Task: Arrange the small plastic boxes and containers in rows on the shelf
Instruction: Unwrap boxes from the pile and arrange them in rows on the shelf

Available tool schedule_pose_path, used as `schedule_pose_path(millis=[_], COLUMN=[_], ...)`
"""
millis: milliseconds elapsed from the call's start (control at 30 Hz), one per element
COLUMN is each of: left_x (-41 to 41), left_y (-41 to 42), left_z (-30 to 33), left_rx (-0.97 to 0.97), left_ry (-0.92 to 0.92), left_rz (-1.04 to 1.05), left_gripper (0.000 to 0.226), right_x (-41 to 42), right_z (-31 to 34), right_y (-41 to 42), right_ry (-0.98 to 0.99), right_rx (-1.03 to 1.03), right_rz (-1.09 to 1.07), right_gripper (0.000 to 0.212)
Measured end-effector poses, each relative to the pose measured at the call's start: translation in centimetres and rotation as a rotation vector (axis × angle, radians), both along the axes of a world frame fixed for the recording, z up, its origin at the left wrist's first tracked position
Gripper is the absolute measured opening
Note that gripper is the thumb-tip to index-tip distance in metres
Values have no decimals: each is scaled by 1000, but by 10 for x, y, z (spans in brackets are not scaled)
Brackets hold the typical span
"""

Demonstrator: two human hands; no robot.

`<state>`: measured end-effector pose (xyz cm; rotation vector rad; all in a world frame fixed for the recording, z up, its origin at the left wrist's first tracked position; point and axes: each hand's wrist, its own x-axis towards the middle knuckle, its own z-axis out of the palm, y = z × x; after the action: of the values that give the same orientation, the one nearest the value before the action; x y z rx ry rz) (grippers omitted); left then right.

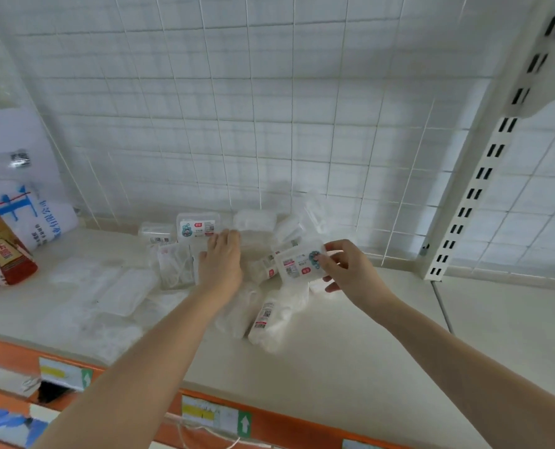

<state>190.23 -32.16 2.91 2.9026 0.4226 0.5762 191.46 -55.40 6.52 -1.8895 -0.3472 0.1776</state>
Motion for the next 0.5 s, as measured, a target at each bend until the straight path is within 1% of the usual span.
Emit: schedule_pose_path(millis=[133, 167, 233, 267, 300, 333, 433, 500], left_x=[1, -1, -11, -20, -28, -36, -55, -61], left_y=[7, 6, 2, -3, -8, -17, -58, -92], left_z=[7, 11, 15, 17, 18, 21, 29, 31], left_rx=[26, 48, 28, -45, -157, -308, -798, -1030], left_ry=[-48, -88, -268, -371, -450, -484, -434, -403], left_rz=[-54, -56, -75, -107, -149, -200, -255, -306], left_gripper=[34, 30, 26, 24, 23, 21, 22, 15], right_x=[0, -1, -3, -4, -5, -6, -12, -18], right_z=[0, 0, 0, 0, 1, 0, -2, -4], right_y=[-17, -22, -34, -41, -50, -60, -91, -112], right_ry=[114, 142, 177, 181, 176, 165, 127, 119], right_rx=[134, 170, 222, 235, 241, 245, 264, 292], right_rz=[-51, -61, -77, -92, -111, -134, -191, -218], right_gripper=[20, 20, 22, 23, 23, 23, 20, 21])
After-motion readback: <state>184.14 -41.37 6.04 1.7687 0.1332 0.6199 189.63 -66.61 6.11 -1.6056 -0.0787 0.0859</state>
